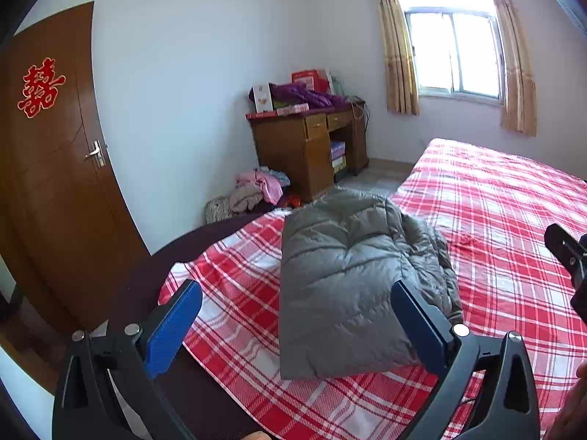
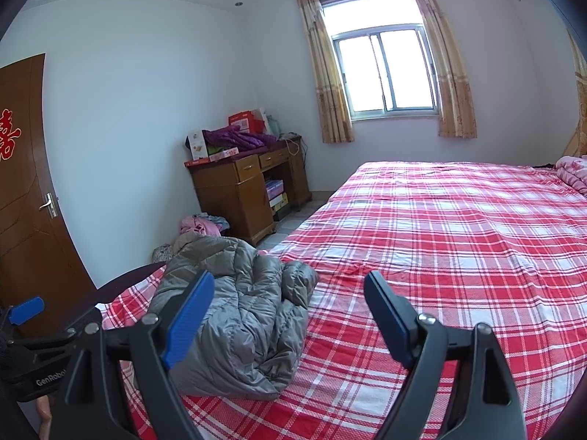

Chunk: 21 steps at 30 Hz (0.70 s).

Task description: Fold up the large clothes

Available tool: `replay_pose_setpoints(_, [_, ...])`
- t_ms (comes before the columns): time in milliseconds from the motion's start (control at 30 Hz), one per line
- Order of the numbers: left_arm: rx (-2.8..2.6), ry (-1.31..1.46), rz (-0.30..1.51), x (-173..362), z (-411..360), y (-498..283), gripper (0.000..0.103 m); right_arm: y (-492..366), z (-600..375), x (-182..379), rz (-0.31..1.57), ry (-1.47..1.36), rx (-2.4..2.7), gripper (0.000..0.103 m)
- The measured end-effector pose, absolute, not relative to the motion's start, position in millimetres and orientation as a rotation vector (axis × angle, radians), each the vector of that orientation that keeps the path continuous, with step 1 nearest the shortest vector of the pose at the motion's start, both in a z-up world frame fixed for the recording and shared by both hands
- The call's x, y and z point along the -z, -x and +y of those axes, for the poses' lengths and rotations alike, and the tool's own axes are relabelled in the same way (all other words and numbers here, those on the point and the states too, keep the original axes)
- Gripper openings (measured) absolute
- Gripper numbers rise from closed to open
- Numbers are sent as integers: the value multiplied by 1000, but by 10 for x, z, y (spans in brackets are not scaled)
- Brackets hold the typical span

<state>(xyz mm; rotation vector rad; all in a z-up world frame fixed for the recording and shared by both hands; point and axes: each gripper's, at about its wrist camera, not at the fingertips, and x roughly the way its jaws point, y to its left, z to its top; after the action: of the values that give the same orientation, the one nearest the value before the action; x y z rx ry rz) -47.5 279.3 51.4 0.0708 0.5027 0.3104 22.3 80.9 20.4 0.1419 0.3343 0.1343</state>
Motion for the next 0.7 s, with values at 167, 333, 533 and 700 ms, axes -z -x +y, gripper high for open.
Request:
replay_pose_setpoints(167, [-300,-67,482,-548,2812,514,102,-200,806,-216,328,-140,-134,86])
replay_pose_setpoints(333, [-316,-76,506,-526,2808,478,102,-184,804,-223,327,-136,-134,86])
replay_pose_setpoints(533, [-352,-59,523,-502,2878,427,102,-176,791,-224,328,-140,-129,86])
replay_pose_setpoints(700, [-385,-66,504,-511,2901,437,102,-177,750,-228,335,-144,-124,86])
